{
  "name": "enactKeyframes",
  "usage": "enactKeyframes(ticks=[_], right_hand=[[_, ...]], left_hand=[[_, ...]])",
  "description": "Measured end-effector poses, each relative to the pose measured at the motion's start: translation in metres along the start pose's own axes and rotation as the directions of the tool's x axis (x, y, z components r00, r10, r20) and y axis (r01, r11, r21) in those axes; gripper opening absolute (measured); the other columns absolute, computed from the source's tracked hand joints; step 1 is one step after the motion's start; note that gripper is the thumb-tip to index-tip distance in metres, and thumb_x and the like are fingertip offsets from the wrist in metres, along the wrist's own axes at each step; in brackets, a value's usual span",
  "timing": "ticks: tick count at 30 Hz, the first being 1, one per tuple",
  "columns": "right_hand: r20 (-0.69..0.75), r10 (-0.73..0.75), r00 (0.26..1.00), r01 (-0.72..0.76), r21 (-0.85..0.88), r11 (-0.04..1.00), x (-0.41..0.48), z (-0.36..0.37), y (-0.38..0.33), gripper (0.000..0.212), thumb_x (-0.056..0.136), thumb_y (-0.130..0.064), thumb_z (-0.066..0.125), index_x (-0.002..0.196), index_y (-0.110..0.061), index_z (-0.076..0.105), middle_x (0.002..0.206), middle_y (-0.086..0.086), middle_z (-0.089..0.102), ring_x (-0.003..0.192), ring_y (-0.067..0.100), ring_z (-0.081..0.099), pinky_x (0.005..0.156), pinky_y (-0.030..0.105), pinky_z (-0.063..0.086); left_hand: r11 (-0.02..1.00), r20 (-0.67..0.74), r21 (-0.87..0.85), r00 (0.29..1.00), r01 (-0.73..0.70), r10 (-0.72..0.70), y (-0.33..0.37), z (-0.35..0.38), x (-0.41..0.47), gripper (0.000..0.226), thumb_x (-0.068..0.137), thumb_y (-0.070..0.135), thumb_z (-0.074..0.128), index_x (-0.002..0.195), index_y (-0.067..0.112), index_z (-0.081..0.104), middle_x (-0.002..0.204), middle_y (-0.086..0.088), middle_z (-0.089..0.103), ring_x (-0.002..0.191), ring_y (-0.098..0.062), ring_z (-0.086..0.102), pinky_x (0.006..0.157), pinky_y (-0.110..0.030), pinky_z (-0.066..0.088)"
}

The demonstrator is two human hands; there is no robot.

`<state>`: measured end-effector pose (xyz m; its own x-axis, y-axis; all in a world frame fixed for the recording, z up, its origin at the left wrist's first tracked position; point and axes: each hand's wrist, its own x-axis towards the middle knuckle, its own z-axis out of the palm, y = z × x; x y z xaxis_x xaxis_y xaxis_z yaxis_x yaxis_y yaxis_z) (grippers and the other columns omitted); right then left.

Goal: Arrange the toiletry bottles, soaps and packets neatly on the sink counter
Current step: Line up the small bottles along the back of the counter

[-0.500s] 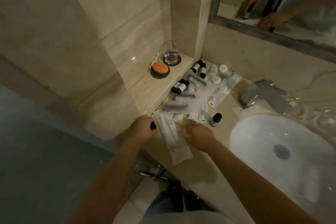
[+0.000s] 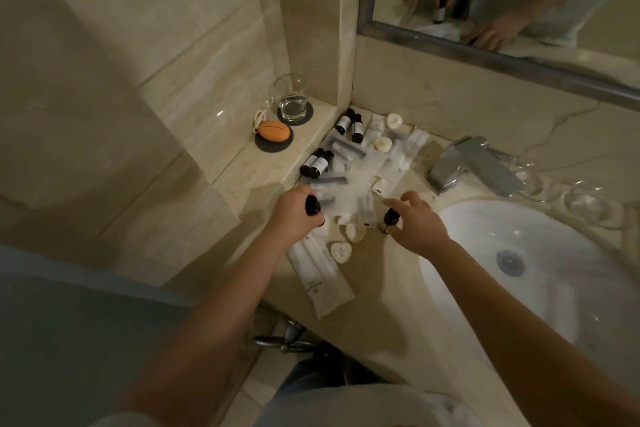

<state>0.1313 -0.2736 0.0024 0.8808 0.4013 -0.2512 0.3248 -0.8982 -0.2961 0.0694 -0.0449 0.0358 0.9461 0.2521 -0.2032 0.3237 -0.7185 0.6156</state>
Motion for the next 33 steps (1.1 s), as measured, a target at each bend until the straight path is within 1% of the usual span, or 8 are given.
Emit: enactKeyframes(ticks=[3, 9, 14, 18, 22, 27, 31, 33], right_hand=[[0.121, -0.024, 0.992, 0.011, 0.105, 0.994, 0.004, 0.007, -0.004, 0.045, 0.089, -0.014, 0.053, 0.133, -0.017, 0.045, 0.124, 0.013, 0.047, 0.105, 0.032, 0.055, 0.090, 0.038, 0.048], [0.103, -0.002, 0.995, -0.011, 0.127, 0.992, 0.018, 0.008, -0.014, 0.022, 0.088, -0.005, 0.050, 0.109, -0.007, 0.052, 0.108, 0.016, 0.060, 0.094, 0.032, 0.056, 0.078, 0.035, 0.044], [0.005, 0.117, 0.993, -0.112, 0.331, 0.937, 0.016, -0.005, -0.006, 0.023, 0.084, -0.020, 0.065, 0.101, -0.008, 0.055, 0.098, 0.013, 0.064, 0.085, 0.028, 0.057, 0.071, 0.035, 0.045], [-0.093, 0.220, 0.971, -0.153, 0.463, 0.873, -0.002, -0.022, 0.002, 0.027, 0.082, -0.036, 0.068, 0.089, -0.012, 0.057, 0.086, 0.009, 0.068, 0.078, 0.027, 0.065, 0.074, 0.043, 0.054], [-0.169, 0.330, 0.929, -0.199, 0.524, 0.828, -0.031, -0.043, 0.013, 0.031, 0.082, -0.039, 0.068, 0.089, -0.011, 0.060, 0.081, 0.009, 0.067, 0.073, 0.026, 0.064, 0.070, 0.043, 0.055], [-0.231, 0.477, 0.848, -0.265, 0.595, 0.759, -0.071, -0.061, 0.041, 0.024, 0.079, -0.034, 0.070, 0.084, -0.013, 0.059, 0.079, -0.001, 0.063, 0.073, 0.016, 0.058, 0.059, 0.022, 0.044], [-0.269, 0.559, 0.784, -0.281, 0.649, 0.707, -0.104, -0.069, 0.079, 0.019, 0.077, -0.031, 0.070, 0.081, -0.016, 0.058, 0.078, 0.000, 0.064, 0.074, 0.019, 0.060, 0.062, 0.029, 0.047], [-0.290, 0.595, 0.750, -0.278, 0.678, 0.681, -0.120, -0.073, 0.103, 0.018, 0.077, -0.029, 0.070, 0.080, -0.016, 0.059, 0.077, -0.001, 0.064, 0.074, 0.018, 0.060, 0.061, 0.022, 0.046]], left_hand=[[1.000, 0.028, 0.011, 1.000, -0.009, 0.008, 0.003, 0.007, 0.002, 0.029, 0.078, 0.015, 0.069, 0.103, 0.006, 0.059, 0.101, -0.010, 0.063, 0.093, -0.024, 0.060, 0.076, -0.030, 0.048], [1.000, 0.056, 0.018, 0.998, -0.008, 0.007, -0.002, 0.010, 0.004, 0.026, 0.078, 0.013, 0.069, 0.101, 0.004, 0.060, 0.099, -0.012, 0.064, 0.086, -0.020, 0.057, 0.076, -0.031, 0.049], [1.000, 0.072, 0.009, 0.997, -0.027, 0.026, -0.002, 0.010, 0.013, 0.025, 0.079, 0.018, 0.069, 0.100, 0.008, 0.061, 0.094, -0.007, 0.062, 0.089, -0.023, 0.061, 0.073, -0.030, 0.048], [0.997, 0.101, -0.022, 0.992, -0.080, 0.082, 0.015, 0.013, 0.025, 0.027, 0.081, 0.024, 0.070, 0.102, 0.008, 0.062, 0.097, -0.009, 0.066, 0.089, -0.023, 0.063, 0.075, -0.033, 0.052], [0.977, 0.131, -0.082, 0.969, -0.199, 0.208, 0.048, 0.021, 0.032, 0.025, 0.082, 0.022, 0.069, 0.098, 0.004, 0.061, 0.087, -0.004, 0.061, 0.080, -0.016, 0.057, 0.060, -0.017, 0.041], [0.929, 0.169, -0.121, 0.915, -0.349, 0.366, 0.095, 0.044, 0.027, 0.025, 0.080, 0.026, 0.070, 0.092, 0.006, 0.061, 0.083, -0.002, 0.059, 0.077, -0.016, 0.055, 0.063, -0.020, 0.041], [0.887, 0.232, -0.145, 0.857, -0.438, 0.460, 0.139, 0.072, 0.014, 0.021, 0.079, 0.024, 0.071, 0.079, 0.011, 0.055, 0.070, 0.005, 0.051, 0.069, -0.013, 0.049, 0.056, -0.016, 0.035], [0.865, 0.246, -0.155, 0.830, -0.476, 0.501, 0.164, 0.089, 0.009, 0.019, 0.078, 0.023, 0.072, 0.081, 0.009, 0.059, 0.073, 0.003, 0.054, 0.071, -0.014, 0.050, 0.056, -0.016, 0.035]])
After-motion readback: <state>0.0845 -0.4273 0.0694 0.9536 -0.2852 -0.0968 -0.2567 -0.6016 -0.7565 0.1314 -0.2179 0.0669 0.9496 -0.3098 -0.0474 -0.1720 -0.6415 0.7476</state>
